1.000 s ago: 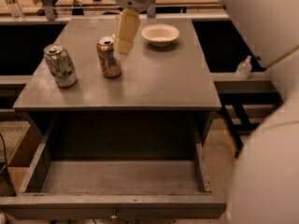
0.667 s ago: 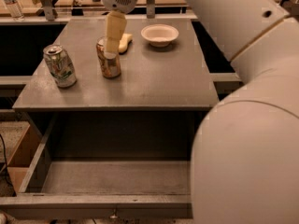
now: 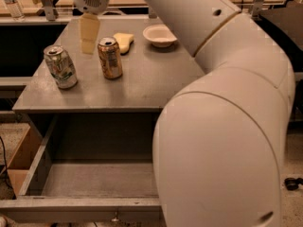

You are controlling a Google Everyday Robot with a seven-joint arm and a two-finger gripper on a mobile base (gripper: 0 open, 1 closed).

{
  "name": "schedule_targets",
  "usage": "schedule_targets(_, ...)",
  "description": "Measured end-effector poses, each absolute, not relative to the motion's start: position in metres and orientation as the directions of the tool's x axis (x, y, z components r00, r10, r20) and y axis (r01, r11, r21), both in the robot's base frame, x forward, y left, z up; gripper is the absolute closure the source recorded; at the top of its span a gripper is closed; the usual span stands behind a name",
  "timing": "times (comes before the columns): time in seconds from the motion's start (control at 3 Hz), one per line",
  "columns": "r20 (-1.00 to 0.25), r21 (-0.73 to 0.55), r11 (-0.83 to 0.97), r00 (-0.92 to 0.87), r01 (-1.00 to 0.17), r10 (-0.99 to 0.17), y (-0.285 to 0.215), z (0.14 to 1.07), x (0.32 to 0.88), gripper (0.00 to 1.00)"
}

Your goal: Place 7up can into top drawer

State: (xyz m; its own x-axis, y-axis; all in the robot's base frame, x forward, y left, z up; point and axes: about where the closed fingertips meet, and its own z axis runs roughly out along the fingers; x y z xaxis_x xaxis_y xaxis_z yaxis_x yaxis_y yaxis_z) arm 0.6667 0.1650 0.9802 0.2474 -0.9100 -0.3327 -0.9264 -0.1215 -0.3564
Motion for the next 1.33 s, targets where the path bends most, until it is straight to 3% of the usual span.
schedule_targets(1.33, -0.370, -0.317, -0.238, 0.351, -0.918, -0.860, 0.232, 0.941, 0.663, 0.00)
